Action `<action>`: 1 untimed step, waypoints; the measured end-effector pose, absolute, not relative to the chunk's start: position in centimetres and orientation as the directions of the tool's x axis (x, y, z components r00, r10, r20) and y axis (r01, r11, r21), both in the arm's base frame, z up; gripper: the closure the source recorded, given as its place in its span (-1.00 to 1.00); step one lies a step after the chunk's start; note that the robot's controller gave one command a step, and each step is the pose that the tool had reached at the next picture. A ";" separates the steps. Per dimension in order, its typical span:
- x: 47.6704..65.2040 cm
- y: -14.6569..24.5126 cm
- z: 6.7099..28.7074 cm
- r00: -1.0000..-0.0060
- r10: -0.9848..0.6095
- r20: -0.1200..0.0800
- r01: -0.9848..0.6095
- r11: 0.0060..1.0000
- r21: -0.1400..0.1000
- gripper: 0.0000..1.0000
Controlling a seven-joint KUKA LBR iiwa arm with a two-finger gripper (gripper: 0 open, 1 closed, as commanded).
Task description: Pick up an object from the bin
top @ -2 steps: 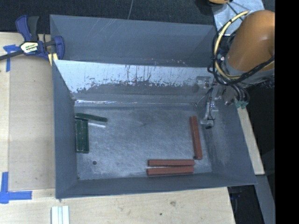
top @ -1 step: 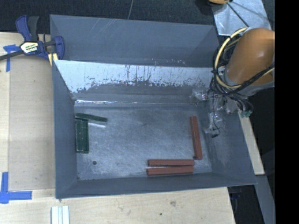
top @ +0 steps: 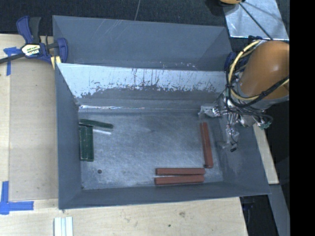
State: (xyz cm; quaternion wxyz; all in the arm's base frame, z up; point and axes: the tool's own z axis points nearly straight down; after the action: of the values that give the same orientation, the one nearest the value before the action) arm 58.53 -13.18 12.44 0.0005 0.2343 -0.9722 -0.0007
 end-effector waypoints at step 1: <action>60.4 -13.7 13.0 -0.782 -0.624 -0.004 -0.624 0.782 -0.003 -1.00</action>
Offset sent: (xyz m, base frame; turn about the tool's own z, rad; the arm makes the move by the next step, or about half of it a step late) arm 0.0138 0.0240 -0.0544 -0.3752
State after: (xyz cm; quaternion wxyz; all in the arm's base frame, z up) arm 60.39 -13.70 12.96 -0.0023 0.3304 -0.9438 0.0009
